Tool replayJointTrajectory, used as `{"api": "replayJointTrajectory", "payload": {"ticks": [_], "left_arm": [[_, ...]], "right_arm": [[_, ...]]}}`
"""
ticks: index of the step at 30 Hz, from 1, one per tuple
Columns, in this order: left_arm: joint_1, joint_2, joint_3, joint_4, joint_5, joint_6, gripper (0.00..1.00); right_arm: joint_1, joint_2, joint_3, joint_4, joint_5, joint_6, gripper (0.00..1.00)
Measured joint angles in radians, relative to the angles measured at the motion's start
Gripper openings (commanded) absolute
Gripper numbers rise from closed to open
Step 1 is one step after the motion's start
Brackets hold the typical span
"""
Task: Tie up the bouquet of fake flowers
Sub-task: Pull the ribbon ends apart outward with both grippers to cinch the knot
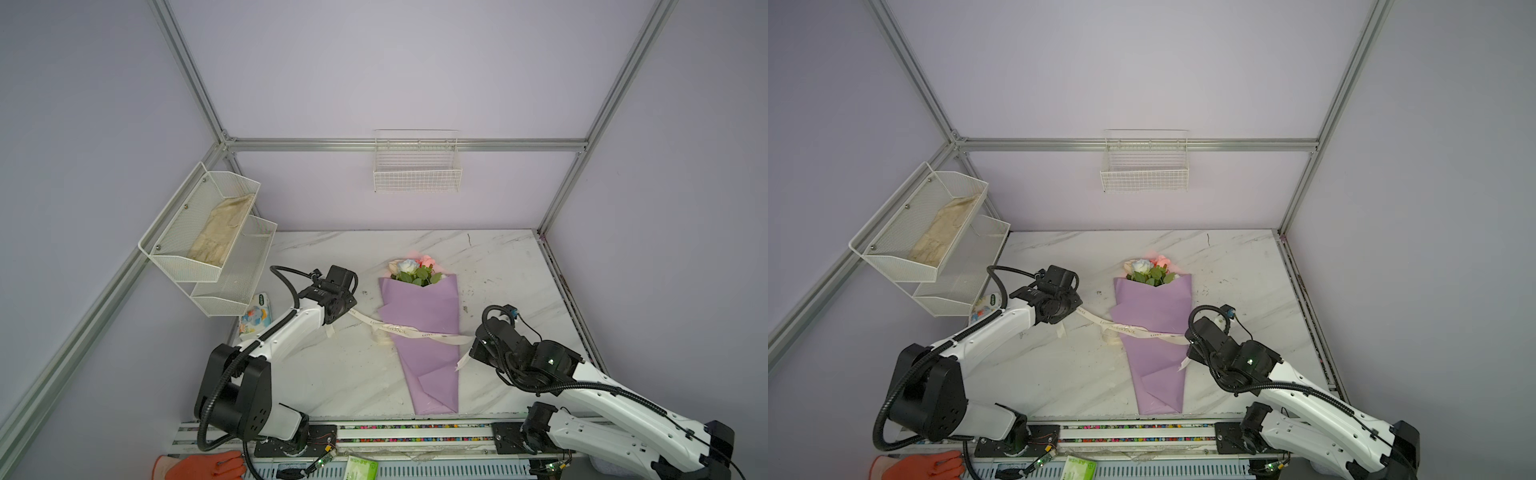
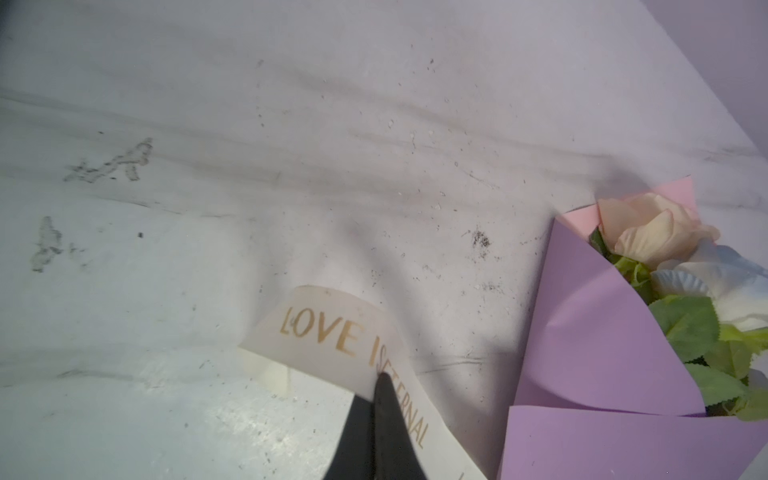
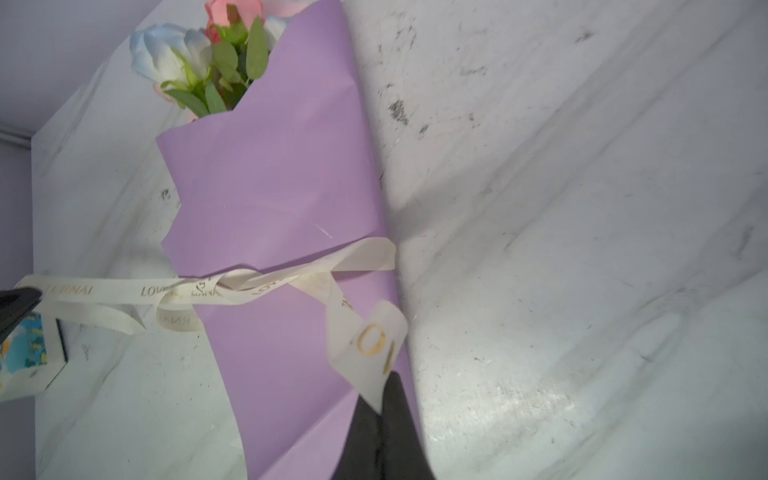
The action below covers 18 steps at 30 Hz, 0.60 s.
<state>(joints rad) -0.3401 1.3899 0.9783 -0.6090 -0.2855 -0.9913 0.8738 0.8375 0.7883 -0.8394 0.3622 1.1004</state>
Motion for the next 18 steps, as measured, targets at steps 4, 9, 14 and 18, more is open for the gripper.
{"api": "replayJointTrajectory", "payload": {"ticks": [4, 9, 14, 18], "left_arm": [[0.042, -0.128, -0.064, -0.055, -0.047, 0.005, 0.00], [0.092, -0.254, -0.097, -0.136, -0.095, 0.026, 0.00], [0.104, -0.352, -0.133, -0.173, -0.112, 0.045, 0.00], [0.117, -0.377, -0.192, -0.194, -0.108, 0.042, 0.00]], "right_arm": [[-0.068, -0.053, 0.021, -0.065, 0.101, 0.030, 0.00], [-0.256, -0.054, 0.073, -0.084, 0.204, -0.028, 0.00], [-0.413, 0.023, 0.178, -0.065, 0.285, -0.169, 0.00], [-0.506, 0.102, 0.193, -0.004, 0.315, -0.282, 0.00]]}}
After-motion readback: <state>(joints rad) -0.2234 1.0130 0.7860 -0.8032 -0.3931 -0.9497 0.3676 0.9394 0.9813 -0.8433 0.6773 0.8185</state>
